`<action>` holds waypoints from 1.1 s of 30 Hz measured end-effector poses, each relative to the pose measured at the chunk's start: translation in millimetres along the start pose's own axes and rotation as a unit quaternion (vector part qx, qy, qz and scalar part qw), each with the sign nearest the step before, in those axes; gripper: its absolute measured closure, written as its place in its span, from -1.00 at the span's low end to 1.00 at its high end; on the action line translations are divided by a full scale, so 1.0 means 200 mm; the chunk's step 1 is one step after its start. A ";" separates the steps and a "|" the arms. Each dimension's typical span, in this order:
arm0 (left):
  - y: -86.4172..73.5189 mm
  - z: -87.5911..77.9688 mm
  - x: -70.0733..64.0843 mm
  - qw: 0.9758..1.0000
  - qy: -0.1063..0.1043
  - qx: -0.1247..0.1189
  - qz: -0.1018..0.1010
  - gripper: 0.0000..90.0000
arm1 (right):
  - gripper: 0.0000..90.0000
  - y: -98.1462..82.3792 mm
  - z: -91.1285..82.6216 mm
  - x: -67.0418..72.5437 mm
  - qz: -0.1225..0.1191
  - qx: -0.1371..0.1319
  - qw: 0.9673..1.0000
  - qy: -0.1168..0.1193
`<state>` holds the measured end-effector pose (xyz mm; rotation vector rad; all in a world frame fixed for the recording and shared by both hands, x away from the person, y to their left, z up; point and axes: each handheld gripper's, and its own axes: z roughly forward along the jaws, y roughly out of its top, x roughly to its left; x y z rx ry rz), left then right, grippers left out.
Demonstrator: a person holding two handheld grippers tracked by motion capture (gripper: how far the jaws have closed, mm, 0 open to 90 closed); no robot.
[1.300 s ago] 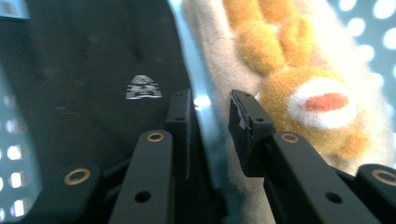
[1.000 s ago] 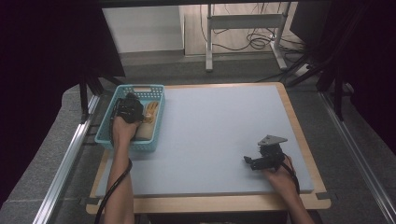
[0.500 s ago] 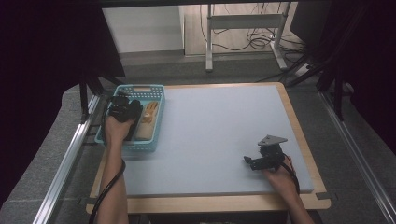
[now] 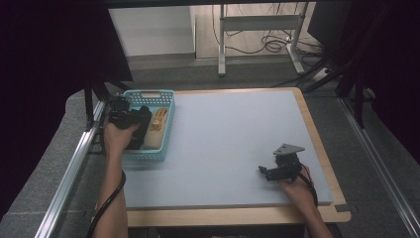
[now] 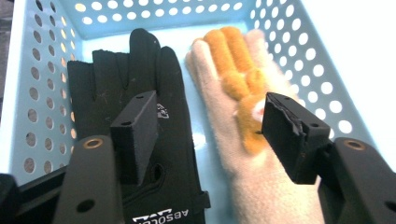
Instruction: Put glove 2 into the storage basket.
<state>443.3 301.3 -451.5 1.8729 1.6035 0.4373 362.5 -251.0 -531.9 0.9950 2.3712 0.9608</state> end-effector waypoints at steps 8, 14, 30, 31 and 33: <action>-0.02 -0.04 -0.02 1.000 -0.011 -0.020 0.008 -0.37 | -0.82 0.00 0.00 0.00 -0.001 -0.001 1.000 -0.002; -0.03 -0.06 -0.03 0.999 -0.021 -0.027 0.012 -0.49 | -0.82 0.00 0.00 0.00 -0.002 -0.001 1.000 -0.003; -0.08 -0.12 -0.06 0.998 -0.038 -0.040 0.032 -0.62 | -0.82 0.00 0.00 0.00 -0.002 -0.001 1.000 -0.003; -0.08 -0.12 -0.06 0.998 -0.039 -0.042 0.033 -0.63 | -0.82 0.00 0.00 0.00 -0.002 -0.001 1.000 -0.003; -0.09 -0.13 -0.07 0.998 -0.042 -0.041 0.034 -0.68 | -0.82 0.00 0.00 0.00 -0.003 -0.001 1.000 -0.003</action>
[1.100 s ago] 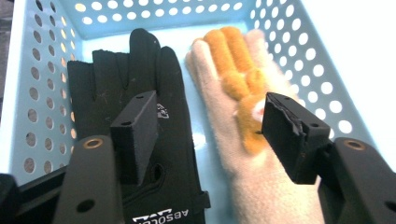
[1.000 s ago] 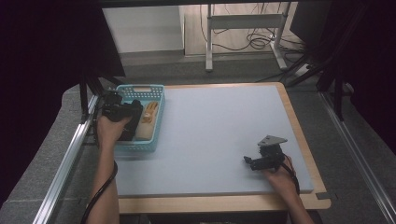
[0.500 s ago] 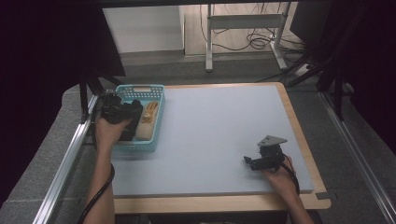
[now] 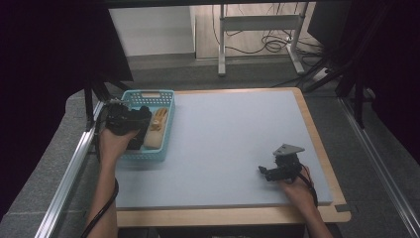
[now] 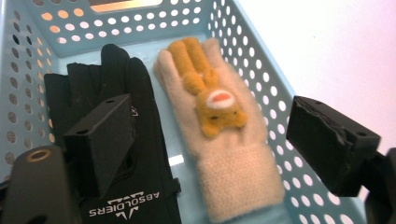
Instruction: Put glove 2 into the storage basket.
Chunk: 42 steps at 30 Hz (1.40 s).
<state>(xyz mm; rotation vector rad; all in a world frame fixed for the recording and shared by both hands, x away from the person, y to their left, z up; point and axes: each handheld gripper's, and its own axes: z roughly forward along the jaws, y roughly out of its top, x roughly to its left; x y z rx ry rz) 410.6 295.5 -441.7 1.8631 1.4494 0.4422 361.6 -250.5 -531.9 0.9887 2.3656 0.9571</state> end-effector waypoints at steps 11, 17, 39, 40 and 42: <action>-0.01 -0.04 -0.05 1.000 -0.006 -0.007 0.011 -0.81 | -0.82 0.00 0.00 0.00 0.000 0.000 1.000 0.000; -0.02 -0.06 -0.09 1.000 -0.011 -0.011 0.023 -0.84 | -0.82 0.00 0.00 0.00 -0.001 0.000 1.000 0.000; -0.05 -0.10 -0.22 0.997 -0.041 -0.030 0.051 -0.92 | -0.82 0.00 0.00 0.00 0.000 0.000 1.000 0.000; -0.06 -0.10 -0.22 0.997 -0.043 -0.030 0.052 -0.92 | -0.82 0.00 0.00 0.00 0.000 -0.001 1.000 0.000; -0.06 -0.10 -0.23 0.997 -0.045 -0.032 0.053 -0.92 | -0.82 0.00 0.00 0.00 0.000 -0.001 1.000 0.000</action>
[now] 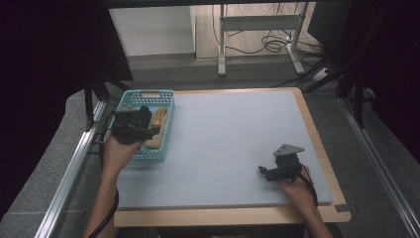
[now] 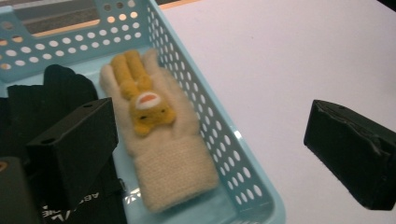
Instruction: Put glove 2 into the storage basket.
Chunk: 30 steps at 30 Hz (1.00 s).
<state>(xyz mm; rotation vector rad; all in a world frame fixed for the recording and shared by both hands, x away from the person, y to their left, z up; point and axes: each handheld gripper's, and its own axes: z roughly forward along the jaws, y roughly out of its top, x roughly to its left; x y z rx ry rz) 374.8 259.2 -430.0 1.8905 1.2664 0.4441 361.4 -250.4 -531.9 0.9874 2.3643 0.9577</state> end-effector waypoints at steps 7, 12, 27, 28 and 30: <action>-0.02 0.01 -0.04 1.000 -0.012 -0.009 0.005 -0.92 | -0.82 0.00 0.00 0.00 0.000 0.000 1.000 0.000; -0.03 0.01 -0.07 1.000 -0.018 -0.008 0.012 -0.92 | -0.82 0.00 0.00 0.00 -0.001 -0.001 1.000 -0.001; -0.05 0.04 -0.17 0.999 -0.035 -0.013 0.030 -0.93 | -0.82 0.00 0.00 0.00 -0.001 0.000 1.000 -0.001; -0.05 0.04 -0.18 0.999 -0.038 -0.014 0.031 -0.93 | -0.82 0.00 0.00 0.00 -0.001 -0.001 1.000 -0.001; -0.05 0.04 -0.19 0.999 -0.039 -0.015 0.034 -0.93 | -0.82 0.00 0.00 0.00 -0.001 0.000 1.000 -0.001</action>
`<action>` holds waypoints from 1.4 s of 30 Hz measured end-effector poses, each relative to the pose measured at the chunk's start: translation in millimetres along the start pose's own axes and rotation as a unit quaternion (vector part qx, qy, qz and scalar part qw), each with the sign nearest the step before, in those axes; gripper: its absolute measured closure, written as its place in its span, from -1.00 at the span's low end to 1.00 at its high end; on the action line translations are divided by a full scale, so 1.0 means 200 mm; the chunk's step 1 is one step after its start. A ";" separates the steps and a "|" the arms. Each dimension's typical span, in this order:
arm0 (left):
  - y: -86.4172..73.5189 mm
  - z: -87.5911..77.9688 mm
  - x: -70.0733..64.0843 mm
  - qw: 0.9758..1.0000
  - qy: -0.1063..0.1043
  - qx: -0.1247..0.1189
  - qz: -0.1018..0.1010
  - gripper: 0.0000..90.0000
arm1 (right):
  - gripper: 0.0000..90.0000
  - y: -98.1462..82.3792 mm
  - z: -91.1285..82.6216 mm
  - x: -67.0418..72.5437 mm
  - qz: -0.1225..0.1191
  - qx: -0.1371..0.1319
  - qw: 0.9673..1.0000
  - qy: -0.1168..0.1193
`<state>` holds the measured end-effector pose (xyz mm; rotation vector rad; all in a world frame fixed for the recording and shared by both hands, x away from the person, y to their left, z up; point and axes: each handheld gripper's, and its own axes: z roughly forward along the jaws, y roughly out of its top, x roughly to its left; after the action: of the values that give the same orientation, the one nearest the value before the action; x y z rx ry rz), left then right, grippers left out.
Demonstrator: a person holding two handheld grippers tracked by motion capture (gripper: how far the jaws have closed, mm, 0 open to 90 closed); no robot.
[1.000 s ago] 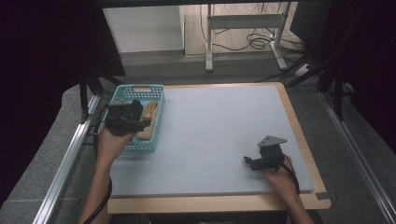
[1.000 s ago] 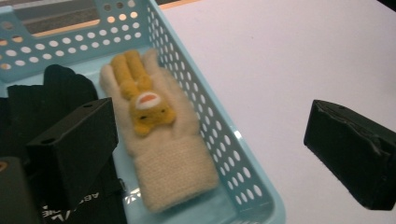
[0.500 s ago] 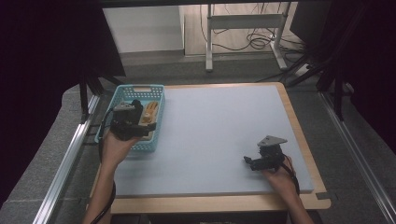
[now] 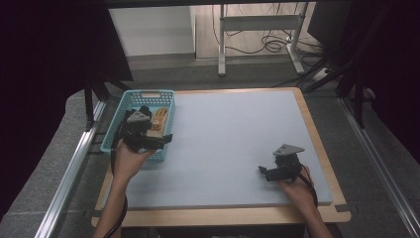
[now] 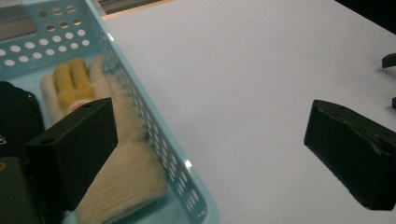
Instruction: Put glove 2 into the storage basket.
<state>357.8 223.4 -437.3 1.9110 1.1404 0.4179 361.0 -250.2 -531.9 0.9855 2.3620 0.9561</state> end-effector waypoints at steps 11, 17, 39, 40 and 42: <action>0.00 0.03 -0.09 1.000 -0.016 -0.005 0.019 -0.93 | -0.82 0.00 0.00 0.00 -0.001 0.000 1.000 0.000; -0.01 0.06 -0.13 0.999 -0.025 -0.002 0.022 -0.93 | -0.82 0.00 0.00 0.00 -0.001 0.000 1.000 0.000; 0.00 0.17 -0.30 0.997 -0.072 -0.002 0.041 -0.96 | -0.82 0.00 0.00 0.00 -0.002 -0.001 1.000 -0.001; -0.01 0.18 -0.30 0.996 -0.073 -0.002 0.042 -0.97 | -0.82 0.00 0.00 0.00 -0.003 -0.001 1.000 -0.001; -0.01 0.19 -0.32 0.996 -0.077 0.000 0.043 -0.97 | -0.82 0.00 0.00 0.00 -0.001 -0.001 1.000 -0.002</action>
<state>347.4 151.6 -453.1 1.9627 0.9600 0.3111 360.9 -250.0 -531.8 0.9831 2.3592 0.9545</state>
